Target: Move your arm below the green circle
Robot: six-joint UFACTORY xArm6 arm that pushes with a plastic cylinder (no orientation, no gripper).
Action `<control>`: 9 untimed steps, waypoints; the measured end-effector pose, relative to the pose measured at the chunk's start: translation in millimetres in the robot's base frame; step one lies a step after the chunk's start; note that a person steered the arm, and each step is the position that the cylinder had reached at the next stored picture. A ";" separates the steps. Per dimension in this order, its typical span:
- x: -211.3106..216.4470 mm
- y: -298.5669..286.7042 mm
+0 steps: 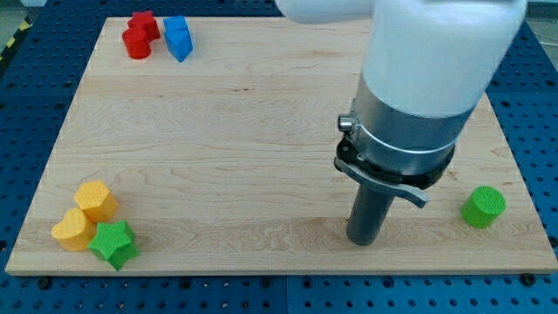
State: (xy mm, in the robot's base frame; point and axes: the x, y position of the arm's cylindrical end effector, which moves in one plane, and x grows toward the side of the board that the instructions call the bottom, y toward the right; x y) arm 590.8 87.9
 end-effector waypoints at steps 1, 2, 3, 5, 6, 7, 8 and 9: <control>0.9 0.0; 16.4 11.2; 27.3 43.8; 26.5 83.3; 26.5 85.3; 26.5 85.3; 26.5 88.6; 26.5 92.6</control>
State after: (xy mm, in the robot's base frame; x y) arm 617.3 180.5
